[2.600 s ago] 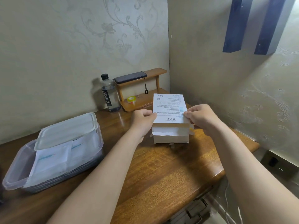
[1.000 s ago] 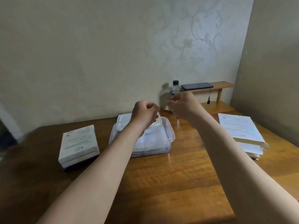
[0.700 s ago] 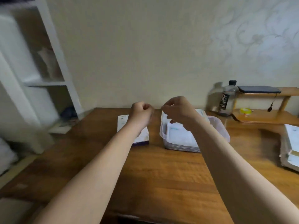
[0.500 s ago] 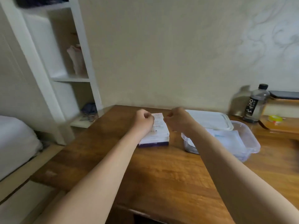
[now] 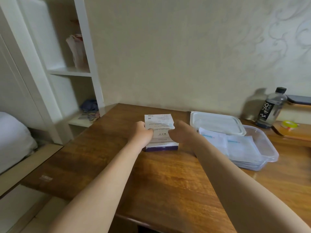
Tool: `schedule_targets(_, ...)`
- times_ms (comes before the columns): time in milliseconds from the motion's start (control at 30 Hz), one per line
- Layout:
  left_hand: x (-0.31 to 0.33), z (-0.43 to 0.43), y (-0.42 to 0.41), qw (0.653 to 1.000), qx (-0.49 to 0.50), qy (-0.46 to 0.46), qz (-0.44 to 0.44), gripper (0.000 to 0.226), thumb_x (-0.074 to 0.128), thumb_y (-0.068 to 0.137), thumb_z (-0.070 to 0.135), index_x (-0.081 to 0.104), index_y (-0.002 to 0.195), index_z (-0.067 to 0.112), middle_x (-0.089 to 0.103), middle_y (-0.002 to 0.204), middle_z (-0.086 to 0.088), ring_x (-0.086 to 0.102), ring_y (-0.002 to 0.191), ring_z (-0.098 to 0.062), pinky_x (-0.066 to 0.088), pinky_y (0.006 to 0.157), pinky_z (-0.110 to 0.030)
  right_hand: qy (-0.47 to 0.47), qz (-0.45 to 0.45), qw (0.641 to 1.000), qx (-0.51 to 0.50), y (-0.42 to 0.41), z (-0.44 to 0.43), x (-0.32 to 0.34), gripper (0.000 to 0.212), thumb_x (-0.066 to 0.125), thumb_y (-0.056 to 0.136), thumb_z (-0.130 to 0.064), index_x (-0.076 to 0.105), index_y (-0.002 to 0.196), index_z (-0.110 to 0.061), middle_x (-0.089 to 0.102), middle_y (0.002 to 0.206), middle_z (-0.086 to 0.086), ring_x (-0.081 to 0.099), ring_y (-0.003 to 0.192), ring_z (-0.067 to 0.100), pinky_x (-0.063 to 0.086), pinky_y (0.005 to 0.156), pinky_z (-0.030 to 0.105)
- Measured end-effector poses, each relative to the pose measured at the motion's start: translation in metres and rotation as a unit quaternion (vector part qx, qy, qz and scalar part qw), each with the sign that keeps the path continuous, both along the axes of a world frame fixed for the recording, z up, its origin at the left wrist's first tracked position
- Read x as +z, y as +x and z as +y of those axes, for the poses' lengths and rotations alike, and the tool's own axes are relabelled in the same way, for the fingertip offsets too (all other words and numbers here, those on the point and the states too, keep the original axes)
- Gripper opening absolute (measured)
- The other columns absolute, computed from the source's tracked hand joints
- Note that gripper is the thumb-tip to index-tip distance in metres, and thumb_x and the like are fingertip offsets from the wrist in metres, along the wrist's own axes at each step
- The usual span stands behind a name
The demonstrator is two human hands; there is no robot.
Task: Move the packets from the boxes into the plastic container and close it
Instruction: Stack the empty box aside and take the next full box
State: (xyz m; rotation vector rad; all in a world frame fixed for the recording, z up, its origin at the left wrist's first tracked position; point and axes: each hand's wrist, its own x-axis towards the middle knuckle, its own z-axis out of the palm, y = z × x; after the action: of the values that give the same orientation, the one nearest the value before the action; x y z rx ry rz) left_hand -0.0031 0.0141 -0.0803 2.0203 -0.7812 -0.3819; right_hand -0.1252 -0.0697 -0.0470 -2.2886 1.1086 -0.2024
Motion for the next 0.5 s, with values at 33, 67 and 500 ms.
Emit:
schedule_targets(33, -0.001, -0.001, 0.002, 1.0, -0.003, 0.0, -0.005, 0.021, 0.055, 0.1, 0.013, 0.063, 0.12, 0.015, 0.067, 0.123, -0.004, 0.059, 0.092, -0.018, 0.048, 0.056, -0.021, 0.004, 0.002, 1.0, -0.004, 0.001, -0.002, -0.002, 0.042, 0.046, 0.101, -0.007, 0.047, 0.142, -0.009, 0.055, 0.143, 0.008, 0.057, 0.11, 0.024, 0.045, 0.077, 0.026)
schedule_targets(67, -0.002, -0.002, 0.003, 1.0, -0.003, 0.0, -0.005, 0.015, 0.055, 0.1, 0.013, 0.063, 0.112, 0.017, 0.067, 0.118, -0.003, 0.06, 0.091, -0.019, 0.049, 0.057, -0.022, 0.008, 0.001, 1.0, -0.008, 0.003, -0.005, -0.005, 0.04, 0.046, 0.1, -0.007, 0.048, 0.14, -0.008, 0.056, 0.142, 0.009, 0.057, 0.109, 0.024, 0.047, 0.079, 0.027)
schedule_targets(500, 0.007, -0.018, 0.004, 0.996, 0.048, -0.067, 0.023, 0.01, 0.059, 0.096, 0.009, 0.059, 0.102, 0.018, 0.066, 0.105, -0.002, 0.059, 0.081, -0.014, 0.054, 0.064, -0.027, -0.042, -0.102, 0.991, -0.075, 0.005, -0.021, -0.008, 0.031, 0.047, 0.101, -0.013, 0.058, 0.129, -0.007, 0.063, 0.128, 0.009, 0.06, 0.11, 0.03, 0.05, 0.083, 0.033)
